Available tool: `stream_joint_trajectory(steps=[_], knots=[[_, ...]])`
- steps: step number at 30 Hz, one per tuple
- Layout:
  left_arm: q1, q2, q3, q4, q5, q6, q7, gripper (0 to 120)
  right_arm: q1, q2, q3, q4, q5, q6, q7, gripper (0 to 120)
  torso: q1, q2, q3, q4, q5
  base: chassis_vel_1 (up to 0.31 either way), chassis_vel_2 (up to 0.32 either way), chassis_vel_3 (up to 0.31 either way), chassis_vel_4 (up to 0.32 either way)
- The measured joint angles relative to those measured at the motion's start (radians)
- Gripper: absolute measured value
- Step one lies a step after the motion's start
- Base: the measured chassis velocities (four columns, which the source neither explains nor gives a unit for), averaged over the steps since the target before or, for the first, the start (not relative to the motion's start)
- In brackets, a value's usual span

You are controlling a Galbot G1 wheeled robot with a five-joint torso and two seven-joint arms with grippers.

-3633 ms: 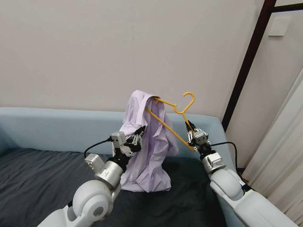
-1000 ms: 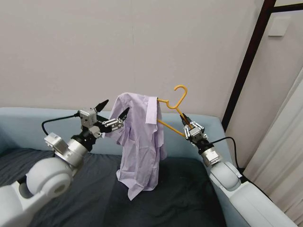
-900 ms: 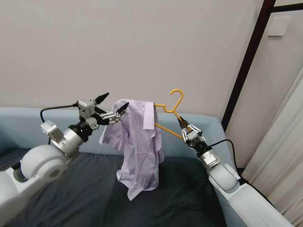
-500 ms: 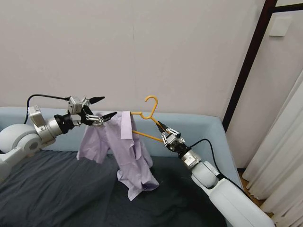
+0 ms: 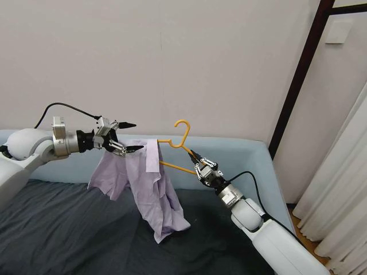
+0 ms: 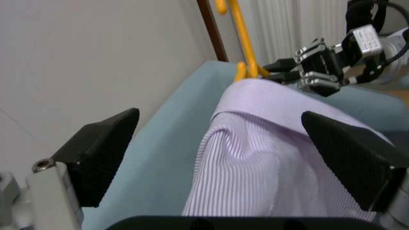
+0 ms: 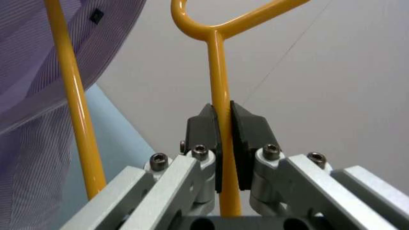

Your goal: Pick up the clothes from the sofa and hang them on the clothes hanger.

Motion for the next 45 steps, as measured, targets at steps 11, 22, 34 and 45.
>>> stream_joint_trajectory(steps=[11,22,34,45], knots=[[-0.07,-0.058,0.079,0.063,0.039,0.052,0.052,72,-0.016,-0.014,0.031,0.017,-0.012,0.008,0.0,4,0.0,0.0,0.0,-0.0002,0.0001,0.0,0.0,0.0,0.0],[-0.071,-0.045,0.078,0.083,0.066,0.058,0.079,24,-0.021,-0.011,0.057,0.025,-0.149,0.048,0.08,4,0.0,0.0,0.0,0.0,0.0,0.0,0.0,0.0,0.0],[-0.07,-0.059,0.068,0.12,0.048,0.077,0.188,8,-0.017,0.01,0.072,0.023,-0.246,0.072,0.143,4,0.0,0.0,0.0,-0.0001,0.0,0.0,0.0,0.0,0.0],[-0.054,-0.079,0.064,0.147,0.038,0.076,0.153,7,-0.024,0.008,0.059,0.045,-0.111,0.071,0.112,25,0.0,0.0,0.0,-0.0001,0.0001,0.0,0.0,0.0,0.0]])
